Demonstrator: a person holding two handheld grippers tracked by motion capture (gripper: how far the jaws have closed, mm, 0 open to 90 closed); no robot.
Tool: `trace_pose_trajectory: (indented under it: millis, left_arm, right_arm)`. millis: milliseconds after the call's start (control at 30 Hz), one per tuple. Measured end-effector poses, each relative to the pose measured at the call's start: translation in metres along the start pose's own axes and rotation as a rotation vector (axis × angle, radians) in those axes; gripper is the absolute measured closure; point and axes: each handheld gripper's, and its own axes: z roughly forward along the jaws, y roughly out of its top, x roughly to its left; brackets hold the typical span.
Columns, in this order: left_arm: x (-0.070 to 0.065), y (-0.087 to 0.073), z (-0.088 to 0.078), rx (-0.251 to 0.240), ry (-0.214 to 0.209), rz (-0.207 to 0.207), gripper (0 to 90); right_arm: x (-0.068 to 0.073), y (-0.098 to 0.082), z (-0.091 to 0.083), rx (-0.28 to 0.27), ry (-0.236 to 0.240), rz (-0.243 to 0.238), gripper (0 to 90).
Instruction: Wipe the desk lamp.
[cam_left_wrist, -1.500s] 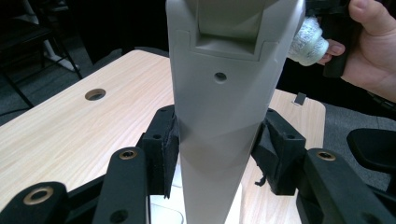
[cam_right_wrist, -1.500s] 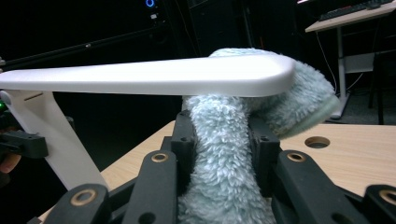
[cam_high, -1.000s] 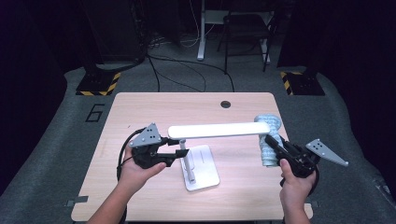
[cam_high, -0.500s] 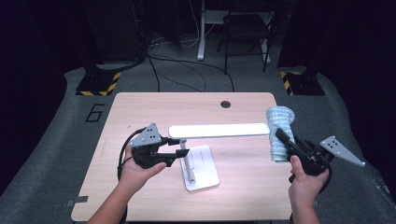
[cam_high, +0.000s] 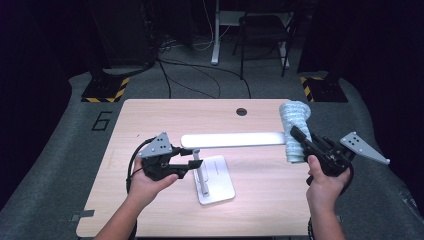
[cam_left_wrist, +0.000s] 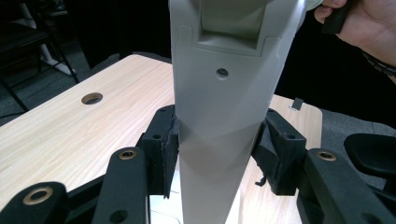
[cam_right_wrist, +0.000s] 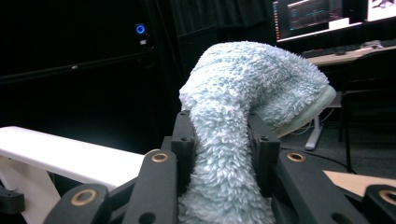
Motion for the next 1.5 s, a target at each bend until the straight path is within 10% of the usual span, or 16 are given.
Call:
trace_pose_trajectory:
  millis: [700,1500]
  left_arm:
    - [0.000,-0.002,0.003,-0.023,-0.005,-0.007,52.4]
    - [0.001,-0.006,0.002,-0.045,-0.001,-0.016,52.2]
  right_arm:
    - [0.004,0.003,0.032,0.151,0.178,-0.030,69.4]
    - [0.098,0.011,0.088,0.217,0.442,-0.118,69.1]
